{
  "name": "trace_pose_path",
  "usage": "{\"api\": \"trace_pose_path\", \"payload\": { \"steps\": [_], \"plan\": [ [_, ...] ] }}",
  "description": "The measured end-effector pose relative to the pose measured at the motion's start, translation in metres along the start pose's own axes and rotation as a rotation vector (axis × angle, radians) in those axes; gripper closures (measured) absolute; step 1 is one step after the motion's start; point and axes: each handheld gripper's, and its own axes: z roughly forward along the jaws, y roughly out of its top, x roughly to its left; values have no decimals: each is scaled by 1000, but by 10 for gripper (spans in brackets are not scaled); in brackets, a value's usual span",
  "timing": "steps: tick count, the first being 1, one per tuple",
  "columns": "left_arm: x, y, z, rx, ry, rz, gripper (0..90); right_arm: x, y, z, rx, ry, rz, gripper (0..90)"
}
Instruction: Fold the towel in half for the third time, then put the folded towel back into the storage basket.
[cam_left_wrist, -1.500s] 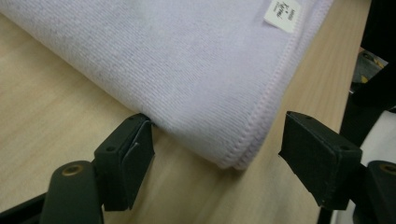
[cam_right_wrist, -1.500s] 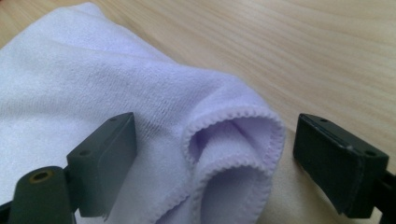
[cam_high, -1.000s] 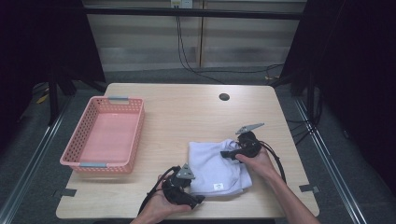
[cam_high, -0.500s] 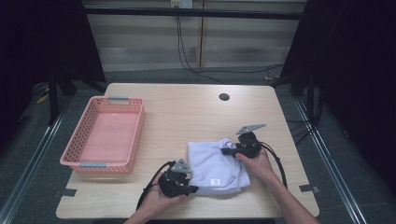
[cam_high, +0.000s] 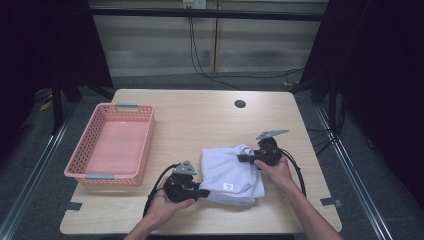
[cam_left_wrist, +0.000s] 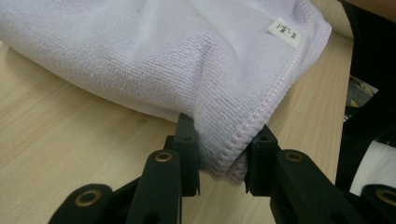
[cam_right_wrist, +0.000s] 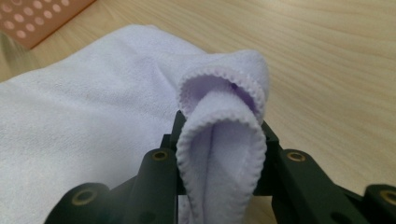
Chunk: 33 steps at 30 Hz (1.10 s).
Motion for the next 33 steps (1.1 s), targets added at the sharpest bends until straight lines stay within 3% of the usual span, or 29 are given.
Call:
{"api": "trace_pose_path", "payload": {
  "steps": [5,17,23,33],
  "plan": [
    [1,10,-4,-27,0,7,713,1,8,-7,-22,-13,-3,693],
    [1,34,-9,-68,0,35,714,-9,15,-25,-89,-15,42,695],
    [5,41,-13,-69,-12,27,714,-7,21,-29,-107,-18,36,695],
    [6,44,-22,-80,12,32,713,-5,43,-35,-136,-4,5,696]
  ]
}}
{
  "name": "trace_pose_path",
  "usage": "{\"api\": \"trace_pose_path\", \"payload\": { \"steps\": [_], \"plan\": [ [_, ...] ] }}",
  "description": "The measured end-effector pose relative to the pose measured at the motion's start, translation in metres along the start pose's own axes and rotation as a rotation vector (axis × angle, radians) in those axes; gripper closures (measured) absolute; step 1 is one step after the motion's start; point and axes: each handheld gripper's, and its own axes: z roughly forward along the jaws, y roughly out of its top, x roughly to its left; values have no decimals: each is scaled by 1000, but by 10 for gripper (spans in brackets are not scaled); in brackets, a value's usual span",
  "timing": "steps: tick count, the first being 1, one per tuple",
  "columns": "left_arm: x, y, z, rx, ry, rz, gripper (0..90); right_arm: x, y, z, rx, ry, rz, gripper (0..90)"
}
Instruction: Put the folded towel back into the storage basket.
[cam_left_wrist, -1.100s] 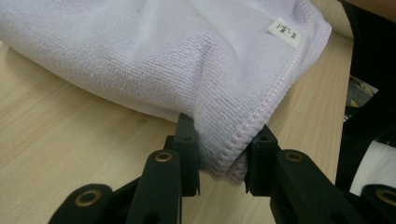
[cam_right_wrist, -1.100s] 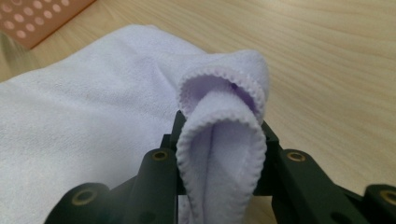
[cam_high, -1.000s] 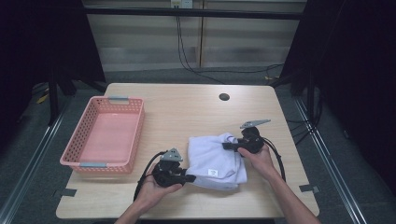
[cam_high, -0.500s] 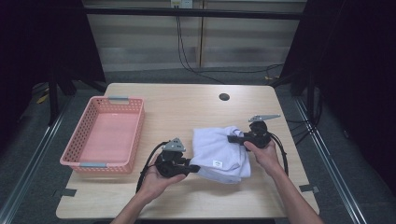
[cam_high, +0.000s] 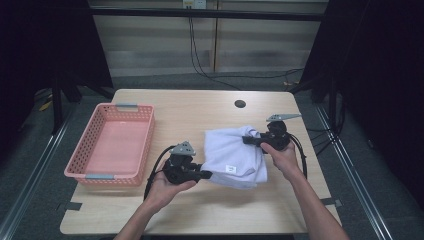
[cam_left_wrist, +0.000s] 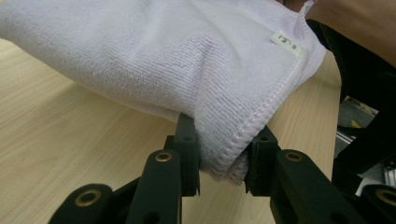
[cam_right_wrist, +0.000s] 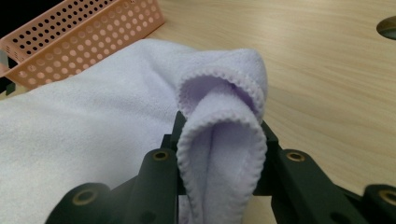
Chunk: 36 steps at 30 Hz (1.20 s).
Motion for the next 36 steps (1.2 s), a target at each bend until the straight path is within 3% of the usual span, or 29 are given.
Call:
{"api": "trace_pose_path", "payload": {
  "steps": [14,19,24,27,36],
  "plan": [
    [4,2,-41,-55,25,-5,711,24,29,10,-21,36,-62,701],
    [6,2,-50,-75,50,1,708,29,42,15,-25,46,-64,703],
    [9,2,-61,-98,58,-22,711,37,52,18,-23,43,-77,704],
    [10,4,-74,-114,67,-11,713,44,62,21,-37,60,-81,705],
    [23,1,-102,-149,73,-31,716,59,85,39,-56,101,-98,711]
  ]
}}
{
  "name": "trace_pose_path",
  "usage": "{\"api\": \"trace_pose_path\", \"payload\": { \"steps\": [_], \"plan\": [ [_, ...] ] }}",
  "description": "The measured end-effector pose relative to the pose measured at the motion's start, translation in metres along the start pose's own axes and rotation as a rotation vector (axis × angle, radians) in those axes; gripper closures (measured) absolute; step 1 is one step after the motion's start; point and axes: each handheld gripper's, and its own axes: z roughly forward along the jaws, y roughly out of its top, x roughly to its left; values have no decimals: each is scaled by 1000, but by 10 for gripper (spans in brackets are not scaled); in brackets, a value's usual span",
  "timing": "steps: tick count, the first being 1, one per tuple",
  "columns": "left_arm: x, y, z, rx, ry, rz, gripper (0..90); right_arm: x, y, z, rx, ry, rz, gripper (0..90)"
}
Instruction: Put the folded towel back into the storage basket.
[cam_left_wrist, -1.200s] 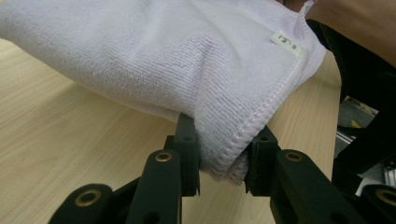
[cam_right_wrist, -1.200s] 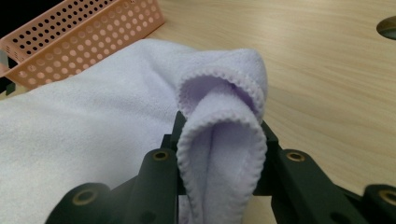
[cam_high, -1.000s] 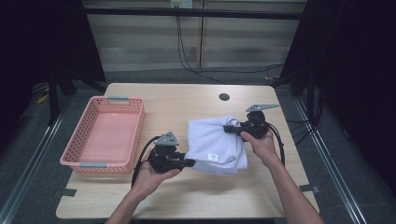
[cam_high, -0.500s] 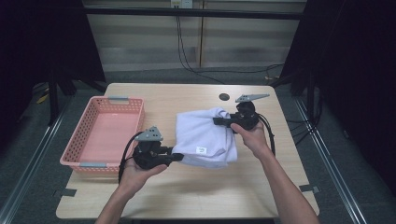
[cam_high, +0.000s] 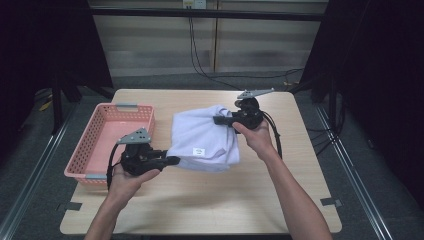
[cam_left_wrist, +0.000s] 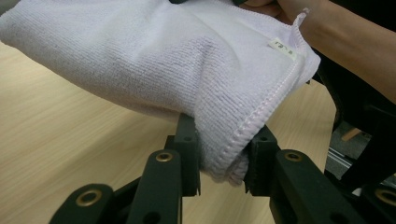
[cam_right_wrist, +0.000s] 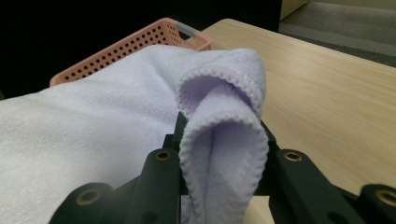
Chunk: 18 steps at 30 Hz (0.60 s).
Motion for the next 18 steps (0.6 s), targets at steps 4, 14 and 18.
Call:
{"api": "trace_pose_path", "payload": {
  "steps": [4,14,18],
  "plan": [
    [4,2,-10,-5,11,-7,716,4,8,8,-8,8,-2,711],
    [16,1,-36,-39,43,-22,716,15,26,30,6,39,-16,712],
    [26,-4,-54,-71,59,-50,716,25,41,46,7,47,-30,712]
  ]
}}
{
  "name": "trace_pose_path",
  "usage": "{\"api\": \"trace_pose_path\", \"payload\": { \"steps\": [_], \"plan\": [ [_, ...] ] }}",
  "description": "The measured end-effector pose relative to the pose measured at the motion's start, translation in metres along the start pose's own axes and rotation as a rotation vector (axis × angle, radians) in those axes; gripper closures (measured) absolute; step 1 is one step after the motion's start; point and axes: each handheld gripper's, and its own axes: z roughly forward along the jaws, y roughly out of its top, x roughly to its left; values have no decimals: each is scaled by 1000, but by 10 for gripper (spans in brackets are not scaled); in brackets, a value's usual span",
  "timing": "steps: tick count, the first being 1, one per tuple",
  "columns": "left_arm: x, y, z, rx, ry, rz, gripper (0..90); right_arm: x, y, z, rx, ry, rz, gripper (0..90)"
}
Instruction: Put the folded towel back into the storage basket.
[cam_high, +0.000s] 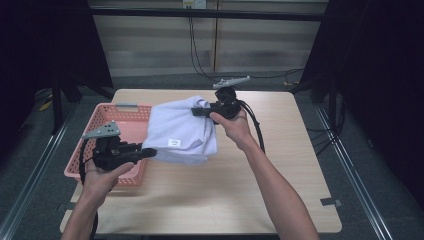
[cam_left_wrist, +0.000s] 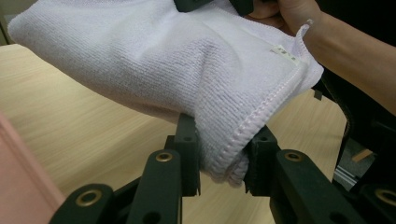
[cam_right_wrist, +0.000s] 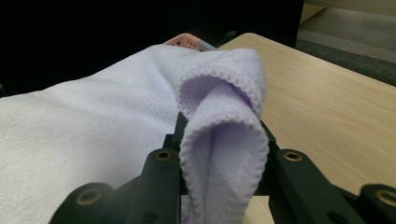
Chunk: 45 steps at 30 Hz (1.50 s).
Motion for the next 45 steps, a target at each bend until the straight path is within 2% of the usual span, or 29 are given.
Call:
{"api": "trace_pose_path", "payload": {
  "steps": [4,6,9,14,16,17,20,21,24,25,29,36,40,45],
  "plan": [
    [6,0,-13,-17,16,-10,716,6,10,10,0,11,-7,712],
    [10,1,-19,-29,26,-7,716,10,15,14,-16,5,-1,712],
    [15,0,-30,-59,51,-27,716,17,19,23,-34,3,8,714],
    [25,-5,-44,-42,81,-31,716,26,28,40,-9,8,4,714],
    [32,-8,-51,-47,90,-54,717,27,31,49,0,12,8,714],
    [32,-8,-51,-47,90,-54,717,27,31,49,0,12,8,714],
    [38,-12,-60,-46,111,-63,717,33,36,64,19,16,1,714],
    [42,-14,-66,-53,125,-68,716,36,40,72,9,20,5,714],
    [47,-16,-72,-53,139,-83,716,39,44,79,7,18,3,715],
    [54,-18,-82,-58,158,-100,716,44,49,92,17,18,-1,715],
    [60,-23,-93,-53,211,-108,717,51,54,108,25,26,-5,715],
    [75,-38,-112,-61,233,-161,719,64,61,134,40,36,-4,716],
    [84,-44,-122,-60,248,-176,719,69,64,149,50,50,-5,716],
    [95,-52,-132,-52,277,-202,720,76,63,171,70,34,-1,717]
  ]
}}
